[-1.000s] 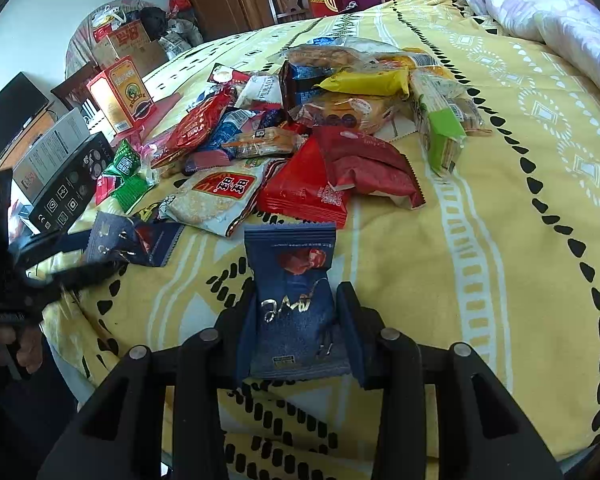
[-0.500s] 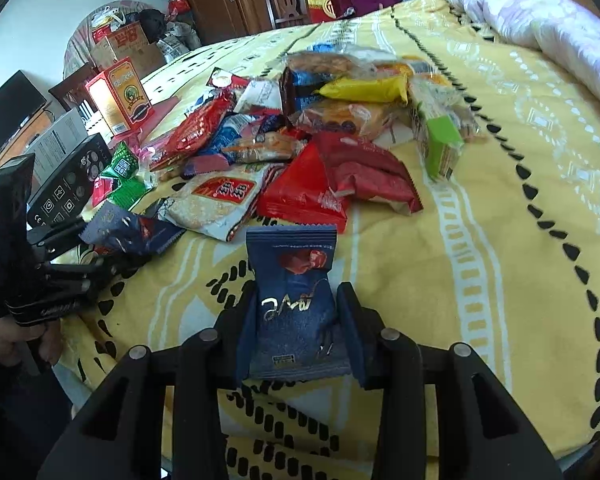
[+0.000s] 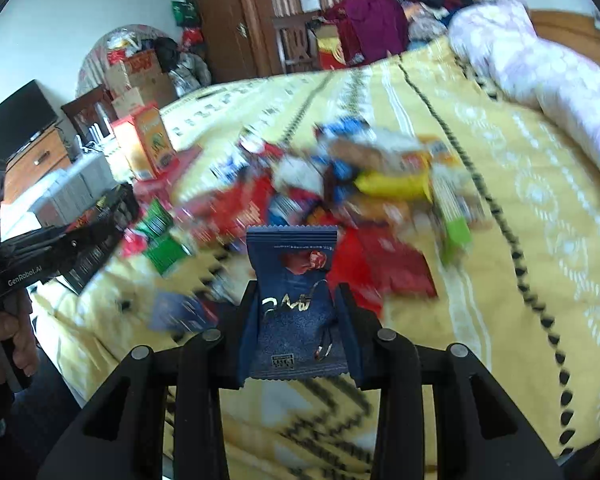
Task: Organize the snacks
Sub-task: 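Lift the blue packet with the right gripper while the left gripper lifts the red stick packet, then carry both packets over the glass bowl and open both grippers to drop them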
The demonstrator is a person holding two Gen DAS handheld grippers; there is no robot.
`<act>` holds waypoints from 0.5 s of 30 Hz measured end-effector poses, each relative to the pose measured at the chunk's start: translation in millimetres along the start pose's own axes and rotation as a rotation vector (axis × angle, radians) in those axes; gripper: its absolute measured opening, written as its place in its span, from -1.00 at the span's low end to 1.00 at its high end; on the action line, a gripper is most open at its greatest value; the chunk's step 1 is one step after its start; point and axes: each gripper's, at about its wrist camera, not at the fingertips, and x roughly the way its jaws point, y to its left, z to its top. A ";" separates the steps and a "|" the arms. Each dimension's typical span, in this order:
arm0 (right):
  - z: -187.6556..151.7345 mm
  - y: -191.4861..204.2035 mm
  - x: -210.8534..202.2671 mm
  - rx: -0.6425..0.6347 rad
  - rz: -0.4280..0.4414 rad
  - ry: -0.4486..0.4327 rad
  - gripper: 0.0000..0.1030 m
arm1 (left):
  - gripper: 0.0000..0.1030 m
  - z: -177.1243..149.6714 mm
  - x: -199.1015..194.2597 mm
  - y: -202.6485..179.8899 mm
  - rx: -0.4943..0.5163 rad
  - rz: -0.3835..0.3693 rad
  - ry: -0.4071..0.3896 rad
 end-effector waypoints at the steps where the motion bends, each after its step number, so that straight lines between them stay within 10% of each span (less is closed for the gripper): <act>1: 6.8 6.8 -1.7 -0.010 0.006 -0.012 -0.23 | -0.60 2.8 -6.7 5.2 -0.005 0.015 -0.015; 15: 116.6 214.8 2.0 -0.193 0.279 -0.153 -0.23 | -0.60 7.0 -124.8 149.3 -0.231 0.413 -0.171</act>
